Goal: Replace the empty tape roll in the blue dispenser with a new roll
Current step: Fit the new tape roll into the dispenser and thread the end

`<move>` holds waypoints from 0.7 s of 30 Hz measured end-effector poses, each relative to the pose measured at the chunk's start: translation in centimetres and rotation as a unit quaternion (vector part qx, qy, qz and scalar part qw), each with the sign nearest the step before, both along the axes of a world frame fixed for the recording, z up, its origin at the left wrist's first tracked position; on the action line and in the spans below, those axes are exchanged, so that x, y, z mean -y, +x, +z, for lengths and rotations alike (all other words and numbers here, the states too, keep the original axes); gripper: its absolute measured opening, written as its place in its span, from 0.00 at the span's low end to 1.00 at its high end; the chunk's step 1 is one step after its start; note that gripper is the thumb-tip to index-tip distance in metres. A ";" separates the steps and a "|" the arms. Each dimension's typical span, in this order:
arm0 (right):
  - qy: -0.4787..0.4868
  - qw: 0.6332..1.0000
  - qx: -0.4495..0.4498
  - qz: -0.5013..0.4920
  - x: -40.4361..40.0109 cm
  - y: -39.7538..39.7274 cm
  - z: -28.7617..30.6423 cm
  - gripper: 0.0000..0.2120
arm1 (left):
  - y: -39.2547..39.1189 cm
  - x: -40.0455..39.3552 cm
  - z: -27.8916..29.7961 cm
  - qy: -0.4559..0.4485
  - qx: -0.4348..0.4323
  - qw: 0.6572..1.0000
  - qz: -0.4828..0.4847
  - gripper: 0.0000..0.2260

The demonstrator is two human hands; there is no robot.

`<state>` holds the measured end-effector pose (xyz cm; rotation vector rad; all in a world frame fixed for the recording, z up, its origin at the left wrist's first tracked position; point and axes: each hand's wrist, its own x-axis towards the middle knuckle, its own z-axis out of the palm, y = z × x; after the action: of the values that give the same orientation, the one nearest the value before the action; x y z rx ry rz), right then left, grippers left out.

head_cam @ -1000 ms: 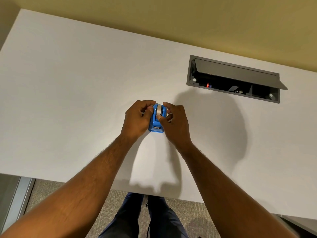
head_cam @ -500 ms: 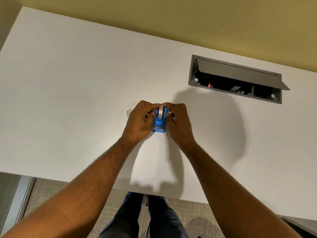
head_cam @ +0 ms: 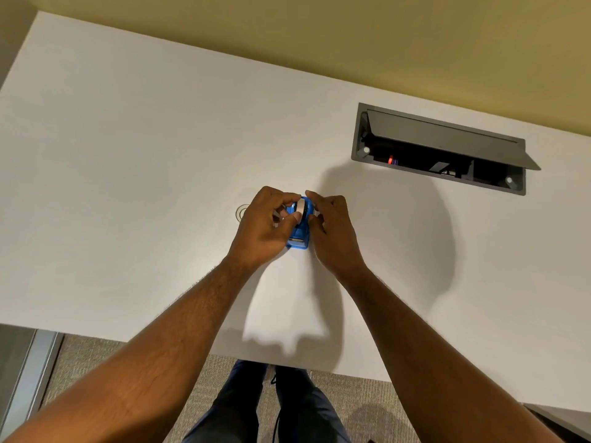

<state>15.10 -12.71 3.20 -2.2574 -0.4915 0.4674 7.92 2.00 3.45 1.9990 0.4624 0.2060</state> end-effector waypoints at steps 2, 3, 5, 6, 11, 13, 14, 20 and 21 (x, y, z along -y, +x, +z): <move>0.015 1.000 -0.001 -0.011 0.0 -0.1 0.0 0.18 | 0.2 -0.1 -0.2 0.006 -0.004 1.000 -0.001 0.10; 0.020 1.000 -0.002 -0.015 0.0 -0.1 0.0 0.17 | 0.2 -0.2 -0.2 0.006 -0.006 1.000 0.000 0.10; 0.023 1.000 -0.006 -0.018 0.0 -0.2 0.0 0.14 | 0.3 -0.3 -0.1 0.009 -0.005 1.000 -0.001 0.09; 0.023 1.000 -0.007 -0.017 0.0 -0.1 0.0 0.13 | 0.4 -0.3 0.0 0.012 -0.001 1.000 -0.003 0.08; 0.028 1.000 -0.005 -0.010 0.1 0.0 0.0 0.13 | 0.6 -0.4 0.5 0.032 0.012 0.999 -0.017 0.08; 0.029 1.000 -0.004 -0.005 0.1 -0.1 0.1 0.13 | 0.7 -0.4 0.5 0.037 0.016 0.999 -0.016 0.08; 0.034 0.999 -0.004 -0.002 0.1 -0.1 0.1 0.13 | 0.8 -0.5 0.5 0.039 0.016 0.999 -0.016 0.07; 0.054 0.998 -0.010 0.001 0.1 -0.2 0.3 0.14 | 1.5 -0.2 0.7 0.060 -0.014 0.998 -0.004 0.06; 0.051 0.999 -0.010 0.000 0.0 -0.2 0.2 0.14 | 1.7 -0.1 0.8 0.064 -0.018 0.998 -0.002 0.06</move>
<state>14.90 -12.76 3.43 -2.1522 -0.4942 0.4538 9.58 2.10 4.22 2.1326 0.4776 0.2014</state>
